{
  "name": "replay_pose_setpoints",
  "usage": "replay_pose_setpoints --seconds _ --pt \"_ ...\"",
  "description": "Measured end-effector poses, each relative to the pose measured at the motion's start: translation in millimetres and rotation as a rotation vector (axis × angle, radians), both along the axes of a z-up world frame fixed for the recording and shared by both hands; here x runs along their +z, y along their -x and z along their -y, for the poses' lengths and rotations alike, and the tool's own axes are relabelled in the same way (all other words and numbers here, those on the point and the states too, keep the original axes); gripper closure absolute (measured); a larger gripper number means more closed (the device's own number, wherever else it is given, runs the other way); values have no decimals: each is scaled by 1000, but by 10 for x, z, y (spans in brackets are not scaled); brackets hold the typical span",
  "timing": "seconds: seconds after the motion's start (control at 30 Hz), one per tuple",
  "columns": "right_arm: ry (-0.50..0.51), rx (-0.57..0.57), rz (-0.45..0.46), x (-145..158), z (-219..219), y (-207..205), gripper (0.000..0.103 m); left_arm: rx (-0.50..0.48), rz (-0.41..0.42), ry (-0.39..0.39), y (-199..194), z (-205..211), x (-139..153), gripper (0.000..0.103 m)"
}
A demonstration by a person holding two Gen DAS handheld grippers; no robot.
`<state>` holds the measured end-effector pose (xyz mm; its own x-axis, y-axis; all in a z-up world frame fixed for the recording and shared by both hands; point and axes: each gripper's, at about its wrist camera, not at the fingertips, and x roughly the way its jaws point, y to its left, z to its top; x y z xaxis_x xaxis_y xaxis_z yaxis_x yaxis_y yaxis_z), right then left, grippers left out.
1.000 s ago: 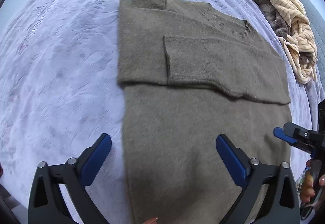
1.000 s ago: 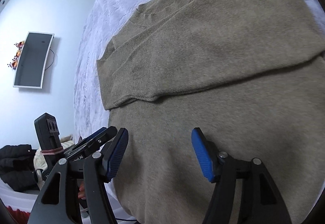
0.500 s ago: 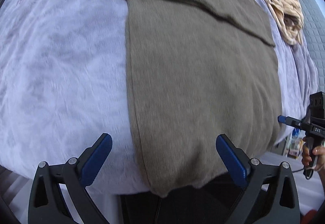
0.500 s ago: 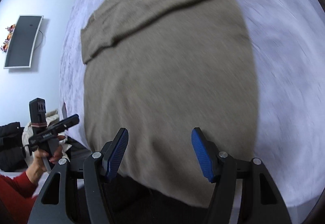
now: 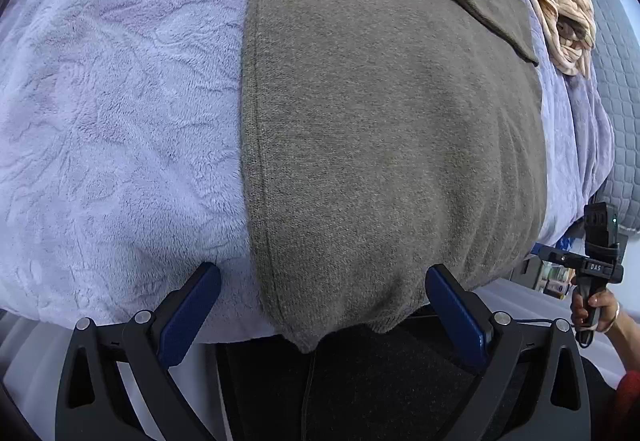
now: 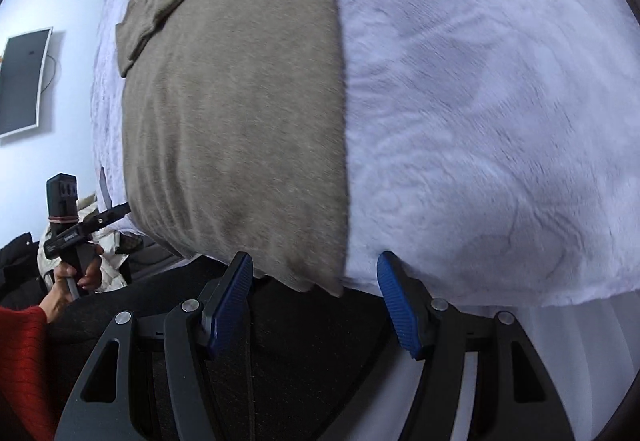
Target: Fold small clothes
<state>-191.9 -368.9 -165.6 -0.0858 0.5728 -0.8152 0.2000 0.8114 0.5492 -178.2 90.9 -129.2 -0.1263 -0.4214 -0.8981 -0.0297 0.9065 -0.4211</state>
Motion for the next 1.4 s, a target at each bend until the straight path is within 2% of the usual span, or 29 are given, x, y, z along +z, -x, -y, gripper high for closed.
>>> replay_pose_setpoints --seconds 0.33,0.5,0.63,0.8,0.83,0.87,0.9,0.93,0.97,1.0,1.03,1.13,1.2,1.3,1.4 --pt "-17 75 -16 -163 -220 -99 34 -21 -4 22 81 -104 -11 1" --pt "-28 94 -42 -253 -267 -94 34 -76 -25 70 61 57 -32 1" --pt "-82 104 -42 -208 -344 -85 33 -95 -55 141 78 171 -33 1" --pt "-129 109 -44 -269 -465 -82 33 -138 -94 142 101 307 -126 1" --pt "-136 107 -54 -313 -493 -87 33 -140 -92 140 103 318 -117 3" --pt "-146 104 -68 -345 -513 -89 33 -140 -85 136 103 313 -93 16" --pt "-156 100 -89 -372 -528 -92 33 -141 -82 135 103 299 -75 23" --pt "-176 90 -114 -390 -546 -91 42 -141 -80 141 103 284 -64 37" --pt "-192 81 -123 -385 -550 -93 68 -139 -76 156 101 257 -54 60" --pt "-206 74 -121 -360 -576 -101 81 -139 -76 174 94 235 -52 68" --pt "-232 59 -112 -322 -569 -112 86 -138 -79 187 93 217 -64 79" --pt "-327 22 -85 -178 -563 -157 87 -96 -75 251 45 139 -2 80" --pt "-379 -1 -53 -39 -579 -229 87 -34 -57 307 -34 70 91 80" --pt "-443 -57 18 166 -572 -387 87 32 5 362 -231 -5 265 80" --pt "-510 -129 112 364 -565 -652 87 104 102 409 -563 -84 471 80"
